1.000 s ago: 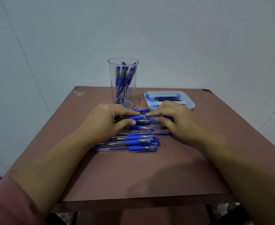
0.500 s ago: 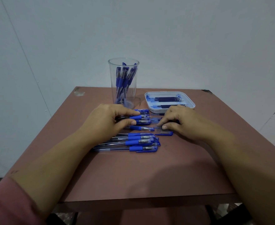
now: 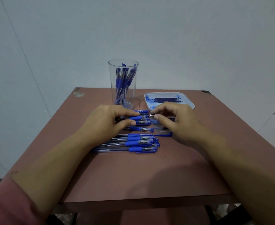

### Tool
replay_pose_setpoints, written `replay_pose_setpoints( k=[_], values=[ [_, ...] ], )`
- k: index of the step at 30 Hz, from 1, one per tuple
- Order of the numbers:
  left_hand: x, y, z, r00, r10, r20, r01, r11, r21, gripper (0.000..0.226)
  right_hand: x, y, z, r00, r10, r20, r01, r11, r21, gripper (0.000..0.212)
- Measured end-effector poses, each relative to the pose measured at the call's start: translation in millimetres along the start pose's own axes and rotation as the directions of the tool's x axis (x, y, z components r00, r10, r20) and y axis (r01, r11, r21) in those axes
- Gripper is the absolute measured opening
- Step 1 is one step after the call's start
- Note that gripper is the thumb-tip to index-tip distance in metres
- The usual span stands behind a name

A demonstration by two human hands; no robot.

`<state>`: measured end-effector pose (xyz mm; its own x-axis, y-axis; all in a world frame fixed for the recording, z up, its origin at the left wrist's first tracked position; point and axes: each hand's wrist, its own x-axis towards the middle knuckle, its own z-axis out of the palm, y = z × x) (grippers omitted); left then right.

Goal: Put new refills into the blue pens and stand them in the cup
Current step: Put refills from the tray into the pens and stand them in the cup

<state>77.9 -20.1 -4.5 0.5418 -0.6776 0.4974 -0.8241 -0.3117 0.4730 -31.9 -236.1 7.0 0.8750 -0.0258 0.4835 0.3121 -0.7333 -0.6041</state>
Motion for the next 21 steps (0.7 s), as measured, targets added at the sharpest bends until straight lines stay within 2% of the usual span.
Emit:
replay_pose_setpoints(
  k=[4, 9, 15, 18, 21],
  values=[
    [0, -1, 0, 1.0, 0.016, -0.003, -0.016, 1.0, 0.005, 0.031, 1, -1, 3, 1.0, -0.023, 0.001, 0.023, 1.0, -0.007, 0.016],
    [1, -2, 0, 1.0, 0.01, -0.013, -0.01, 1.0, -0.01, 0.031, -1, -1, 0, 0.997, -0.01, -0.073, 0.012, 1.0, 0.028, 0.016],
    [0, 0, 2, 0.999, 0.029, -0.015, -0.03, 0.999, -0.026, 0.031, 0, 1, 7, 0.999, -0.04, 0.002, 0.04, 0.999, -0.006, 0.019],
    [-1, -1, 2, 0.999, 0.038, -0.019, -0.038, 0.999, -0.032, 0.031, 2, 4, 11, 0.998, -0.065, -0.01, 0.065, 0.998, -0.015, 0.022],
    [-1, -1, 2, 0.998, 0.053, -0.025, -0.053, 0.998, -0.018, 0.031, 3, 7, 14, 0.994, -0.11, -0.016, 0.109, 0.992, -0.059, 0.015]
  ],
)
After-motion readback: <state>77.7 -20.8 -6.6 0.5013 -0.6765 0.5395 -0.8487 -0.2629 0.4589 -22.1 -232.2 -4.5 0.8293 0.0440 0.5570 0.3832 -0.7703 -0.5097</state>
